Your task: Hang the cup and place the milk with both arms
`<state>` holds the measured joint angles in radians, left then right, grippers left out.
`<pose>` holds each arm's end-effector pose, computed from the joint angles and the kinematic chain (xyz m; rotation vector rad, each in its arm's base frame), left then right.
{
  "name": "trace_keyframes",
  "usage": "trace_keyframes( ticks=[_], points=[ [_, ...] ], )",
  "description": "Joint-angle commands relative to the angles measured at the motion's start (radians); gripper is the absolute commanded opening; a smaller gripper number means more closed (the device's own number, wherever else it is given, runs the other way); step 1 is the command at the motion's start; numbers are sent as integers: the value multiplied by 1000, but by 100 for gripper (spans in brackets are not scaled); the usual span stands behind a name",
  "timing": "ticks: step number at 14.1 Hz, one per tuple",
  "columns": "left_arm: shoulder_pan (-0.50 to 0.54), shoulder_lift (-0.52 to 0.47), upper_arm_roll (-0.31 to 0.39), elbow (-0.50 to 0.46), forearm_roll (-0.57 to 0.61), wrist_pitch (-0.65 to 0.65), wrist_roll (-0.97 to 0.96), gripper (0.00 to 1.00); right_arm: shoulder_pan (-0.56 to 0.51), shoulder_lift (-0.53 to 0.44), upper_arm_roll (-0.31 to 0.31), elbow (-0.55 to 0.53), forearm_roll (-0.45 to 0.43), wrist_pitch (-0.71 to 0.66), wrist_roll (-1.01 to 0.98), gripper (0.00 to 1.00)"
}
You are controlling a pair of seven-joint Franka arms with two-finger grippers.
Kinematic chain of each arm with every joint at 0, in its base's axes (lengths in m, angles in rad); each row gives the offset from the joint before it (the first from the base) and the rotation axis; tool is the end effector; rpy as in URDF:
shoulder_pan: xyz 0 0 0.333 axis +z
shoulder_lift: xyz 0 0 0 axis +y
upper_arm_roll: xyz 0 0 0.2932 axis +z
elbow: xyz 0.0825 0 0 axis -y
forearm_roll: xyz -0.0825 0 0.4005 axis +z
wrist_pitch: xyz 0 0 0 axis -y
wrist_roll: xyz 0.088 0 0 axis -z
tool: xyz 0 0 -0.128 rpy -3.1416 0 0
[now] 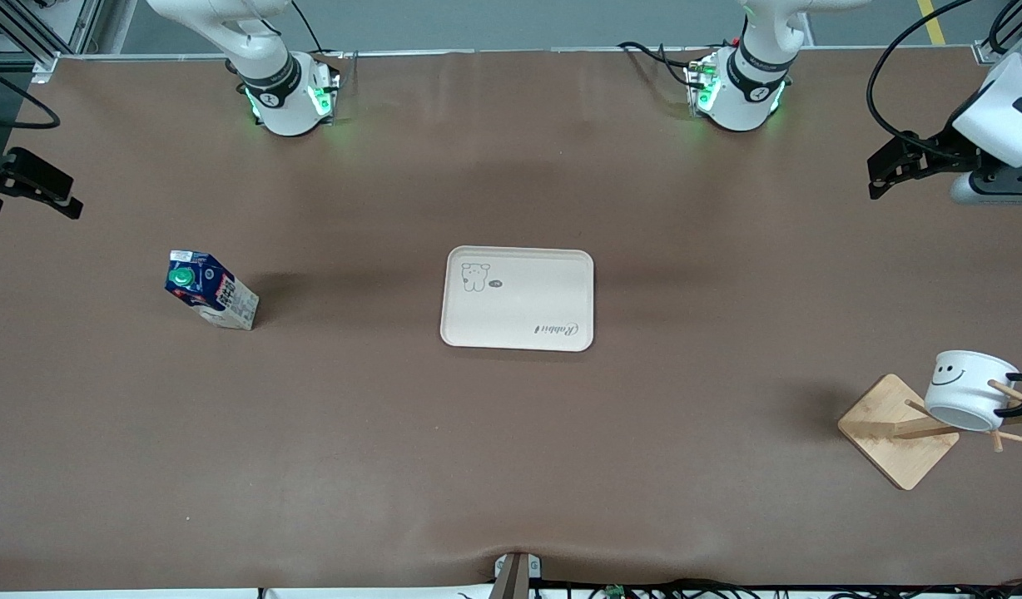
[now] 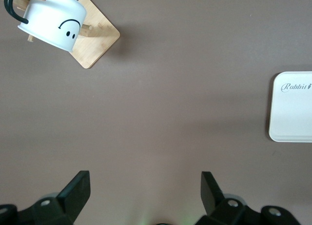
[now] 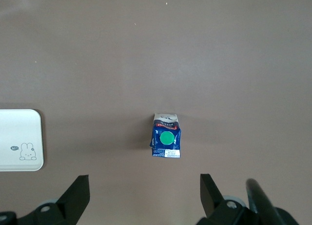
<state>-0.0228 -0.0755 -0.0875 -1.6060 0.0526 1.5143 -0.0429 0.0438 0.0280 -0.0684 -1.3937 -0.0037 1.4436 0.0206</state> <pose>0.5403 -0.0545 0.6008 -3.0797 0.0994 0.0184 0.5651 -0.0138 0.6388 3.1350 -0.0716 0.0344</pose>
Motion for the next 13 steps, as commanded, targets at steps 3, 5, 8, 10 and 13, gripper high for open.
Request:
trace_keyframes(
  ticks=[3,5,8,10,13],
  points=[
    [6,-27,5,-20,-48,-5,-12,100,-9,-8,2,2,-12,-5,12,100],
    [6,-26,5,-14,-50,-3,-12,100,-5,-10,2,2,-16,-3,12,100],
    [6,-23,5,-8,-48,-5,3,100,-9,-8,1,2,-7,-8,13,100],
    [6,-15,5,0,-47,-6,8,100,-9,-8,1,2,-7,-8,13,100],
    [6,-10,9,8,-47,-5,11,100,-10,-8,1,1,-9,-8,13,100]
  ],
)
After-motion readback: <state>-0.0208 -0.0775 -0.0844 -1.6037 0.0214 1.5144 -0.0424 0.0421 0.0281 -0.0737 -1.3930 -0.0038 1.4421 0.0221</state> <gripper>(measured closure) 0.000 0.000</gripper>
